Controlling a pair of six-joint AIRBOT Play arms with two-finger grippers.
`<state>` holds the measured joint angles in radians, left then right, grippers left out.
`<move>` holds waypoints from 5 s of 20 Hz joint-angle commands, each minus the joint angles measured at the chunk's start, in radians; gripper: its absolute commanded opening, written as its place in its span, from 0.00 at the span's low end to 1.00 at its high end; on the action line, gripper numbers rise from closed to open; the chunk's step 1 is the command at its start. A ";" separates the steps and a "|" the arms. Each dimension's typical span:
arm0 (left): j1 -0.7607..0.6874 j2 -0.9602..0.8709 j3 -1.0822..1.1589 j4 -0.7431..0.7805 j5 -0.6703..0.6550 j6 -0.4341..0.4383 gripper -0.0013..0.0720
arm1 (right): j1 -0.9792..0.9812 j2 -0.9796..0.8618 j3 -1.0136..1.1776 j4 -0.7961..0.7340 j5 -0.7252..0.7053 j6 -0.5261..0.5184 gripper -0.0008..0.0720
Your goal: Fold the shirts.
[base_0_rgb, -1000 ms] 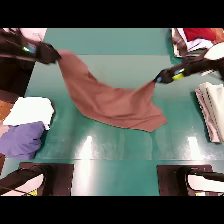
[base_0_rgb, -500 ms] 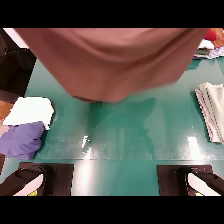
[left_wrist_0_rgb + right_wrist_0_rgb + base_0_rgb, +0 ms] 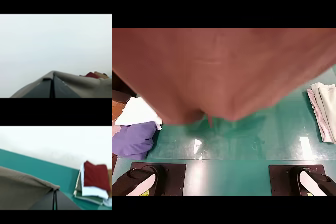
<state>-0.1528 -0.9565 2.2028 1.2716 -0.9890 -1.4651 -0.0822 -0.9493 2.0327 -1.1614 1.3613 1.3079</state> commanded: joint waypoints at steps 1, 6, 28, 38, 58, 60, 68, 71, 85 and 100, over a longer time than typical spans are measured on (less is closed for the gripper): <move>0.001 0.001 -0.154 0.069 0.060 -0.002 0.05 | 0.004 -0.114 0.010 -0.018 0.201 0.087 0.03; 0.001 -0.227 -0.351 0.208 -0.043 -0.002 0.05 | 0.096 -0.423 0.002 -0.043 0.344 0.182 0.03; 0.049 -0.743 -0.334 0.209 -0.242 -0.050 0.90 | 0.185 -0.761 -0.313 0.060 -0.068 0.145 0.61; 0.198 -0.157 -1.074 0.090 -0.335 -0.028 0.90 | 0.082 -0.357 -0.827 0.124 0.011 0.007 0.61; 0.198 0.093 -1.787 -0.255 0.013 -0.132 0.33 | 0.082 -0.080 -1.004 0.121 0.028 0.006 0.61; 0.198 0.093 -1.786 -0.255 0.013 -0.128 0.05 | 0.081 -0.079 -1.021 0.118 0.041 0.006 0.61; 0.198 0.093 -1.591 -0.255 -0.055 -0.046 0.05 | 0.081 -0.107 -1.359 0.208 -0.070 0.057 0.76; 0.198 0.093 -1.559 -0.255 -0.060 -0.037 0.05 | 0.082 -0.200 -1.441 0.363 -0.192 0.057 0.76; 0.198 0.121 -1.278 -0.203 -0.128 -0.020 0.05 | 0.153 -0.193 -1.159 0.477 -0.271 -0.029 0.03; 0.198 0.157 0.015 -0.213 -0.199 -0.032 0.05 | -0.159 0.246 -0.362 0.310 -0.143 -0.024 0.03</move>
<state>0.0448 -0.7986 2.0495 1.0744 -1.1942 -1.4879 -0.1661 -0.7525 1.5490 -0.7963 1.1648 1.2789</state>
